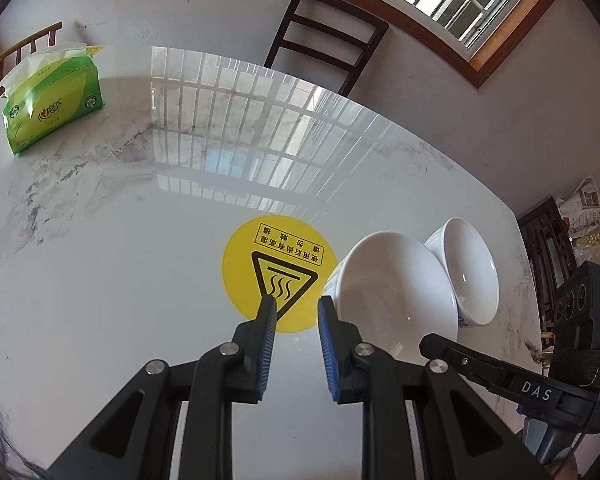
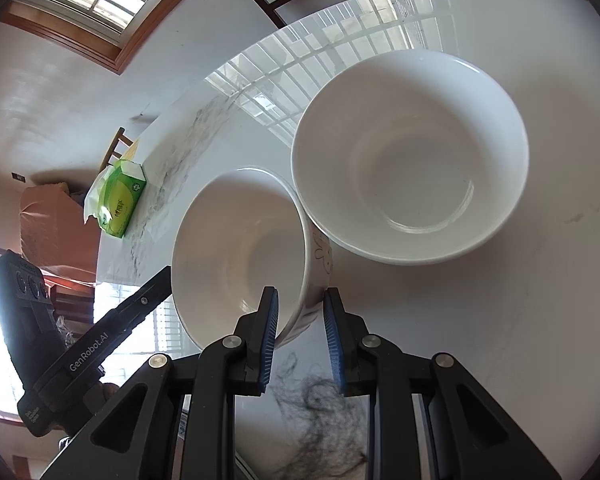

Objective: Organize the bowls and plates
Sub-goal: 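Close both grippers on the rim of the pink-striped white bowl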

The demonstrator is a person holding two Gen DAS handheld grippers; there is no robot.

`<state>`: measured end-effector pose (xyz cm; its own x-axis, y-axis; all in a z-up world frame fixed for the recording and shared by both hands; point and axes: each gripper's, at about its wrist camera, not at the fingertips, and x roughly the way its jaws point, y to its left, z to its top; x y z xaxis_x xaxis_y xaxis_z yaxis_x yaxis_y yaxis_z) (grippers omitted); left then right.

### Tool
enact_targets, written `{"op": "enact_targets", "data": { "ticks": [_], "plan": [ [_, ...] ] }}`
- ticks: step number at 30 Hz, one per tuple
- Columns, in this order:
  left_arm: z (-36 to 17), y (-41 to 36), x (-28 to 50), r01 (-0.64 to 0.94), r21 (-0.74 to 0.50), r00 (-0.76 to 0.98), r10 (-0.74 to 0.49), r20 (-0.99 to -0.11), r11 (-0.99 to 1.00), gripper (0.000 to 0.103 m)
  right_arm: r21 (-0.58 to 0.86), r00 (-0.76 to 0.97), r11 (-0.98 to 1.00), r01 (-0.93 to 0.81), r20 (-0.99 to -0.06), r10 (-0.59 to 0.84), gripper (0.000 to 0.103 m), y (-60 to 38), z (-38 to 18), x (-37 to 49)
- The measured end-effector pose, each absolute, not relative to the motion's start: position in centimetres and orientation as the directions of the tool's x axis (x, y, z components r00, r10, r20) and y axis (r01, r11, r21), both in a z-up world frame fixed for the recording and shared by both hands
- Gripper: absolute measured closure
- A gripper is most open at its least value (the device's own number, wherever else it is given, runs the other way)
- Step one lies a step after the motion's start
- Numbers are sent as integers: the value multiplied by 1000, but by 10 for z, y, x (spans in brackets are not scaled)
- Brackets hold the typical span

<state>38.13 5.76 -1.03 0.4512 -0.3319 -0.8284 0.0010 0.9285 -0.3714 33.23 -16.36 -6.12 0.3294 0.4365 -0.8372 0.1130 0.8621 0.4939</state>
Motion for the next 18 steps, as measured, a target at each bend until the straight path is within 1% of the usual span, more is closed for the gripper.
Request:
{"op": "enact_targets", "data": {
  "ticks": [1, 5, 7, 8, 10, 13, 18],
  "plan": [
    [-7, 57, 381, 2, -364, 458, -324, -828, 931, 76, 494, 329, 862, 112, -837, 437, 80, -164, -61, 332],
    [4, 61, 378, 18, -418, 480, -375, -793, 908, 73, 501, 325, 859, 110, -835, 445, 80, -165, -63, 333],
    [7, 60, 376, 27, -429, 486, -386, -784, 903, 65, 498, 325, 860, 109, -836, 442, 80, -165, -63, 333],
    [7, 55, 378, 36, -411, 481, -376, -792, 911, 63, 497, 324, 861, 108, -836, 442, 80, -164, -63, 333],
    [4, 45, 381, 46, -376, 464, -353, -812, 925, 63, 495, 322, 862, 108, -838, 441, 80, -164, -64, 334],
    [-8, 38, 384, 30, -355, 436, -332, -836, 934, 63, 500, 316, 858, 114, -837, 446, 80, -163, -67, 335],
    [-29, 36, 389, -2, -378, 412, -343, -844, 926, 64, 505, 316, 857, 105, -834, 452, 80, -162, -67, 337]
  ]
}}
